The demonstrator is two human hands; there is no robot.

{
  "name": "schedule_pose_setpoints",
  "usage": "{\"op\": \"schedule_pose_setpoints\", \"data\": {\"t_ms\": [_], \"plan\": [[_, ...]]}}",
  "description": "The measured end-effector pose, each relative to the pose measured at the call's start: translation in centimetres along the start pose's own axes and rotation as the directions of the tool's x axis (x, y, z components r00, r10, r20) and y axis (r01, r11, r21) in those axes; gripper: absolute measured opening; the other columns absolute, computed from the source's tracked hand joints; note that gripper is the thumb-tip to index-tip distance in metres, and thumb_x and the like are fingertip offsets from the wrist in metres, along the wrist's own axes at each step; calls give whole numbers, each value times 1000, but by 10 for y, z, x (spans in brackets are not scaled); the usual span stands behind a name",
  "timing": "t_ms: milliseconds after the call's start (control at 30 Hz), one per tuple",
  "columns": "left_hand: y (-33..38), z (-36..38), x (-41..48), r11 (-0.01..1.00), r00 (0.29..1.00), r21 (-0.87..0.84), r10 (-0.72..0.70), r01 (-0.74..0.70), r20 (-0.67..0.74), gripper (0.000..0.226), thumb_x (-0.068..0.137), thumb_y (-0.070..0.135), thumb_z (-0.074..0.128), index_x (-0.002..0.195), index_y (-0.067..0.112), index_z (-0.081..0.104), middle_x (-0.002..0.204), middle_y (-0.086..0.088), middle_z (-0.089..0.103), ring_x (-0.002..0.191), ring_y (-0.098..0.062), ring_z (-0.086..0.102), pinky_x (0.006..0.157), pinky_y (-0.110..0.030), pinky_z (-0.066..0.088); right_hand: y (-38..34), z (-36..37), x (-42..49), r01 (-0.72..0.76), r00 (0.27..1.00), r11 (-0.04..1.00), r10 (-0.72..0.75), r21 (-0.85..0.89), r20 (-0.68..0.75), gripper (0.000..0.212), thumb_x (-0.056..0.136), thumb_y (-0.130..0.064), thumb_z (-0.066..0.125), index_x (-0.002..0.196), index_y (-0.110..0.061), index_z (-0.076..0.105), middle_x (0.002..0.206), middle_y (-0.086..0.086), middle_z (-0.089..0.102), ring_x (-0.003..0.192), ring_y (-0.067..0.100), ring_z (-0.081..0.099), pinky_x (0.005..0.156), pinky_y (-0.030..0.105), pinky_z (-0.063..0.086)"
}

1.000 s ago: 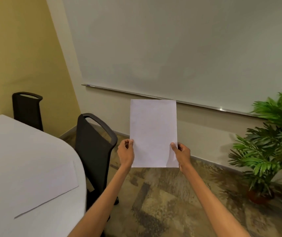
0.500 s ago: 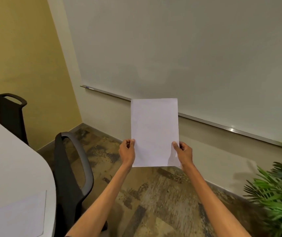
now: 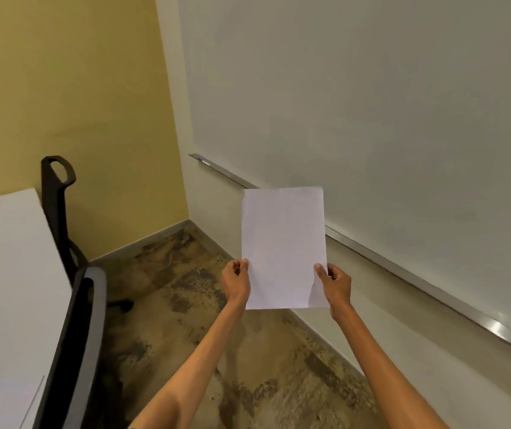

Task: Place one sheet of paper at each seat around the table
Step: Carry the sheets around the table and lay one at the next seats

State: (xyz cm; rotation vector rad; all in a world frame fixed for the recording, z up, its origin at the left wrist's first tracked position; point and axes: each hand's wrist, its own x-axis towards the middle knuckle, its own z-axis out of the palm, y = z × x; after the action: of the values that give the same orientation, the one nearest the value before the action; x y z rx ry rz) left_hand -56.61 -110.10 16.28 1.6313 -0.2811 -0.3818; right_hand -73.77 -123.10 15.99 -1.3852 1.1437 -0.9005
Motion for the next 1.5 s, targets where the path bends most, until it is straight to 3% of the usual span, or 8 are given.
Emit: {"op": "schedule_pose_setpoints", "data": {"t_ms": [133, 300, 733, 900, 1033, 1167, 1333, 1500], "plan": [[15, 18, 45, 1000, 995, 19, 24, -22, -94, 25, 98, 22, 57, 92, -1, 64, 82, -8, 62, 74, -18, 55, 72, -34, 50, -14, 35, 67, 18, 996, 1000, -16, -15, 91, 14, 90, -27, 68, 92, -13, 67, 88, 3, 67, 76, 18, 58, 62, 24, 47], [22, 12, 111, 1000, 972, 19, 0, 5, -234, 22, 98, 24, 55, 96, 4, 64, 89, -4, 65, 81, -16, 59, 75, -27, 48, -26, 107, 124, 39, 973, 999, -37, -5, 229, 13, 90, -26, 68, 90, -13, 67, 84, 2, 66, 74, 17, 58, 65, 26, 47], [13, -59, 353, 999, 872, -7, -40, 41, -488, 20, 99, 27, 54, 102, 11, 64, 100, -1, 65, 92, -15, 61, 88, -30, 51, -59, 369, 256, 107, 860, 994, -95, 5, 501, 13, 90, -31, 68, 89, -18, 68, 86, -1, 68, 75, 15, 62, 62, 22, 49], [26, -90, 440, 999, 839, -4, -37, 41, -543, 22, 99, 27, 54, 103, 9, 65, 96, -1, 65, 89, -14, 61, 85, -26, 50, -85, 472, 303, 126, 824, 992, -119, 27, 553, 23, 89, -28, 70, 100, -9, 70, 93, 5, 70, 86, 24, 64, 82, 37, 54], [30, -115, 493, 999, 809, -10, -46, 49, -586, 22, 99, 28, 54, 102, 9, 64, 94, 1, 64, 83, -9, 59, 85, -24, 50, -95, 541, 323, 113, 776, 993, -113, 40, 620, 9, 89, -28, 70, 85, -20, 68, 84, 1, 69, 82, 26, 63, 80, 39, 55], [28, -149, 551, 998, 753, -16, -61, 67, -655, 22, 98, 27, 55, 101, 8, 65, 91, 2, 62, 80, -5, 56, 84, -22, 48, -100, 621, 341, 96, 710, 995, -89, 28, 699, 16, 89, -29, 69, 96, -14, 69, 95, 5, 72, 81, 16, 67, 67, 24, 54], [25, -187, 630, 994, 657, -81, -110, 75, -746, 22, 99, 25, 54, 105, 7, 65, 96, 0, 63, 92, -12, 58, 92, -28, 48, -113, 733, 369, 75, 610, 997, -70, 30, 790, 33, 90, -27, 69, 110, -1, 69, 103, 10, 71, 96, 26, 65, 92, 41, 55], [43, -216, 710, 991, 592, -127, -124, 36, -796, 23, 98, 26, 56, 101, 7, 67, 94, -1, 65, 89, -13, 60, 85, -26, 50, -154, 837, 412, 142, 501, 988, -122, 58, 857, 23, 89, -26, 71, 94, -4, 69, 90, 11, 69, 83, 22, 59, 76, 34, 50]]}}
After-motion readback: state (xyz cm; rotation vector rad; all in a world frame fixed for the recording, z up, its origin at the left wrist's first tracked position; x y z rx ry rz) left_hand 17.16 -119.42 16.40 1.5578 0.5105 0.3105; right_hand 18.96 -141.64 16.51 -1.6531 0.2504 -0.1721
